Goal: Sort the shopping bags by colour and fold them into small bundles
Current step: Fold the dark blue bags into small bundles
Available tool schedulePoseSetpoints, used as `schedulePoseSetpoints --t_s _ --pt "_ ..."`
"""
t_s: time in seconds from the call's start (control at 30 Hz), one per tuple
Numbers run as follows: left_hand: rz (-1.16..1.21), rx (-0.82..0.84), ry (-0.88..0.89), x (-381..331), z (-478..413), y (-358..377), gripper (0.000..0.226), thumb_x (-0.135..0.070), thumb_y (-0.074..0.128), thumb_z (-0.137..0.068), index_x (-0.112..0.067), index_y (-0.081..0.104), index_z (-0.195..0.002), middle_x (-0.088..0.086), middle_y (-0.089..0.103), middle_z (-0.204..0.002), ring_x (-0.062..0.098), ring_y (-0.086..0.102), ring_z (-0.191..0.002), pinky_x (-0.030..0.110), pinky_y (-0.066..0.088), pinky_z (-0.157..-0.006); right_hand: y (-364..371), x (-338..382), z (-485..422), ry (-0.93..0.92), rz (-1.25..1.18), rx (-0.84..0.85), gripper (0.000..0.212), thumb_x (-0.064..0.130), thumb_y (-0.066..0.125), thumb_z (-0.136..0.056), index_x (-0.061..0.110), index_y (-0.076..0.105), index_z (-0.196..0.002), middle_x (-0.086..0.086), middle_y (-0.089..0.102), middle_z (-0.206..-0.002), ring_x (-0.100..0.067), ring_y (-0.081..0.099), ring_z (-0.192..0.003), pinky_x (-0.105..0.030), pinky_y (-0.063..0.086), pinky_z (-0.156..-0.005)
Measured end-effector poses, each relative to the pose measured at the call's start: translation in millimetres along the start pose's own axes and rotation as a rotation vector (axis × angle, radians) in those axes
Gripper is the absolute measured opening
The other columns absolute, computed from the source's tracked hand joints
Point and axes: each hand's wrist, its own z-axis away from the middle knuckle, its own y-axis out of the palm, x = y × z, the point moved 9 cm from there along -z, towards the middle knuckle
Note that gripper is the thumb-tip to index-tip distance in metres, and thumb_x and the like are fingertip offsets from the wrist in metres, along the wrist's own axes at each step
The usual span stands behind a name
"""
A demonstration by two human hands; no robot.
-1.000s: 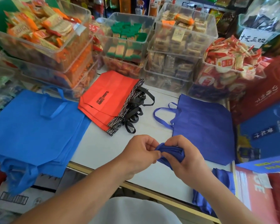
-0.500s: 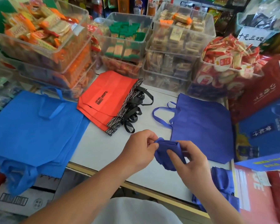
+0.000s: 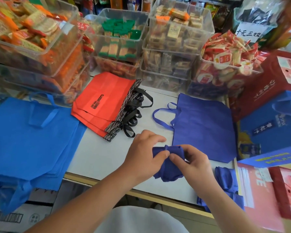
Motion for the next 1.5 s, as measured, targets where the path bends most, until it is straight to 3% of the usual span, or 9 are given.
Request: schedulePoseSetpoints --t_s 0.2,0.5,0.67,0.77,0.9,1.0,1.23,1.37,1.5 --pt "0.412 0.134 -0.212 18.7 1.5 36.0 0.026 -0.021 0.075 -0.091 -0.03 0.069 -0.115 -0.017 0.072 -0.108 -0.001 0.068 -0.101 0.022 0.056 -0.09 -21.1 -25.3 3.0 0.183 -0.272 -0.045 0.017 0.01 0.072 -0.093 0.011 0.072 -0.111 -0.007 0.079 -0.099 -0.026 0.076 -0.094 -0.043 0.061 -0.082" --pt "0.396 0.135 -0.323 -0.9 -13.6 138.1 0.026 -0.027 0.085 -0.082 -0.031 0.072 -0.104 -0.014 0.072 -0.102 0.004 0.07 -0.094 0.023 0.06 -0.083 -90.7 -100.2 6.2 0.239 -0.148 -0.022 0.01 0.009 0.068 -0.096 0.01 0.074 -0.104 -0.007 0.079 -0.091 -0.025 0.076 -0.09 -0.044 0.061 -0.083" --pt "0.443 0.204 -0.48 -1.0 -27.4 228.8 0.051 -0.035 0.085 -0.08 -0.033 0.061 -0.125 -0.01 0.07 -0.116 0.007 0.069 -0.104 0.025 0.059 -0.088 -162.1 -165.1 2.9 0.29 -0.164 -0.108 0.011 0.019 0.072 -0.095 0.009 0.073 -0.092 -0.011 0.076 -0.082 -0.027 0.073 -0.082 -0.042 0.056 -0.076" --pt "0.428 0.252 -0.559 10.3 -30.9 274.3 0.03 -0.026 0.077 -0.089 -0.024 0.066 -0.117 -0.007 0.076 -0.108 0.007 0.073 -0.097 0.031 0.061 -0.086 -188.2 -208.3 -11.5 0.374 -0.181 -0.078 0.02 0.031 0.073 -0.095 0.01 0.075 -0.094 -0.01 0.078 -0.089 -0.028 0.075 -0.087 -0.046 0.059 -0.082" --pt "0.372 0.118 -0.632 42.4 -38.8 300.7 0.028 -0.02 0.081 -0.084 -0.02 0.067 -0.108 -0.004 0.076 -0.104 0.01 0.073 -0.093 0.033 0.061 -0.085 -210.6 -246.4 -30.0 0.396 -0.041 -0.096 0.014 0.027 0.068 -0.098 0.015 0.07 -0.09 0.005 0.071 -0.08 -0.015 0.065 -0.079 -0.029 0.051 -0.076" --pt "0.281 -0.023 -0.697 72.2 -44.5 304.2 0.028 -0.024 0.085 -0.08 -0.024 0.064 -0.1 -0.004 0.075 -0.1 0.012 0.072 -0.09 0.038 0.061 -0.087 -232.0 -254.7 -32.7 0.331 0.149 -0.145 0.016 0.021 0.055 -0.103 0.032 0.065 -0.097 0.008 0.069 -0.099 -0.017 0.065 -0.094 -0.032 0.046 -0.086" --pt "0.256 -0.091 -0.686 91.4 -55.1 342.6 0.029 -0.031 0.086 -0.077 -0.025 0.063 -0.092 -0.007 0.074 -0.092 0.012 0.072 -0.086 0.04 0.059 -0.087 -232.4 -258.2 -34.1 0.257 0.295 -0.018 0.017 0.033 0.051 -0.104 0.027 0.066 -0.108 0.012 0.067 -0.106 -0.013 0.061 -0.099 -0.03 0.044 -0.086" --pt "0.035 -0.038 -0.645 91.7 -55.7 337.9 0.039 -0.045 0.078 -0.084 -0.017 0.065 -0.109 -0.003 0.065 -0.108 0.018 0.065 -0.098 0.035 0.054 -0.091 -228.0 -246.7 -45.0 0.179 0.37 0.022 0.009 0.033 0.054 -0.103 0.036 0.063 -0.105 0.023 0.062 -0.103 -0.008 0.058 -0.1 -0.024 0.041 -0.086" --pt "-0.154 -0.219 -0.615 107.7 -77.2 273.7 0.053 -0.039 0.072 -0.091 -0.007 0.058 -0.131 0.012 0.053 -0.132 0.031 0.056 -0.12 0.037 0.045 -0.1 -223.3 -242.9 -55.0 0.162 0.374 0.031 0.015 0.038 0.054 -0.102 0.032 0.066 -0.11 0.02 0.063 -0.108 -0.01 0.06 -0.103 -0.023 0.041 -0.088"
